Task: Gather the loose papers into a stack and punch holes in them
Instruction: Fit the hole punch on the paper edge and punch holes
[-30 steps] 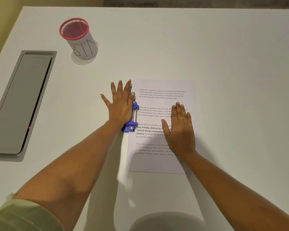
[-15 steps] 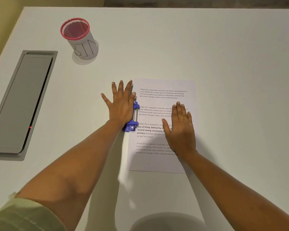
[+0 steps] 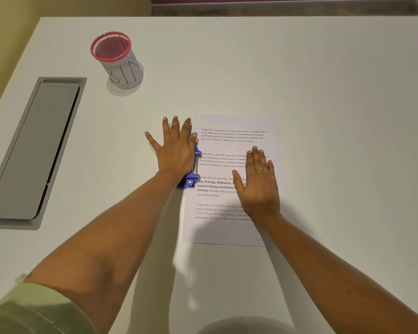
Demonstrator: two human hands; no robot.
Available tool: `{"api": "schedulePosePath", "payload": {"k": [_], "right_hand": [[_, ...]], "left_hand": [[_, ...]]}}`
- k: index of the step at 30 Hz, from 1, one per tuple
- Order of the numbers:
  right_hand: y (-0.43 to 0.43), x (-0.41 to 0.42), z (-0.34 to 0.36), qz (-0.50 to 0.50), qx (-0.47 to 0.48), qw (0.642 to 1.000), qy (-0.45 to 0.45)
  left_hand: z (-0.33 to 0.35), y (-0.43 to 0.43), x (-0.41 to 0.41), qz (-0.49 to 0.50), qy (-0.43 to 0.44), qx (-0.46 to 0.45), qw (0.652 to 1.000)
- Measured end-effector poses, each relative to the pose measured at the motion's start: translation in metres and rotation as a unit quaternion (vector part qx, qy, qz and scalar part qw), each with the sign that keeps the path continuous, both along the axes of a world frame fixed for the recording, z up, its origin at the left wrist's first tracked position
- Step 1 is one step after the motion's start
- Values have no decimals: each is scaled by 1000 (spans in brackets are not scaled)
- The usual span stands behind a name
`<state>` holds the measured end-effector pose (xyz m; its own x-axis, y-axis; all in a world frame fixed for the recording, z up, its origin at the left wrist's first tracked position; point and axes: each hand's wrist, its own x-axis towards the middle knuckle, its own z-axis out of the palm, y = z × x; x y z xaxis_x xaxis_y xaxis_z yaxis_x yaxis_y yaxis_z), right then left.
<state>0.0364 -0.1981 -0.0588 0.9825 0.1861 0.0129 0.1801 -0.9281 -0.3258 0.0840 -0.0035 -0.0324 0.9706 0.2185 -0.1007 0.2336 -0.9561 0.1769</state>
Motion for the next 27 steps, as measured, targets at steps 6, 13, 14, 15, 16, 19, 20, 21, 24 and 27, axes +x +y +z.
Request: {"api": "schedulePosePath", "payload": {"k": [6, 13, 14, 15, 16, 19, 20, 21, 24, 27], "right_hand": [[0, 2, 0, 0, -7, 1000, 17], [-1, 3, 1, 1, -3, 999, 34], [-1, 3, 1, 2, -1, 999, 36], [-1, 3, 1, 2, -1, 999, 37], [-1, 4, 1, 2, -1, 999, 37], [-2, 4, 0, 2, 1, 999, 38], [-2, 4, 1, 2, 2, 999, 38], [-2, 3, 1, 2, 3, 999, 38], [-2, 4, 4, -2, 10, 999, 43], [-1, 8, 11, -11, 43, 997, 61]], "left_hand": [[6, -5, 2, -13, -11, 7, 1000], [9, -7, 1, 4, -6, -23, 1000], [10, -7, 0, 13, -12, -38, 999], [11, -6, 0, 25, -22, -62, 997], [13, -6, 0, 42, -34, -97, 994], [22, -4, -5, 95, -76, -214, 969], [25, -4, -8, 108, -88, -252, 958], [28, -4, -12, 121, -94, -286, 946], [33, -1, -26, 149, -93, -324, 930], [37, 1, -38, 166, -87, -325, 927]]}}
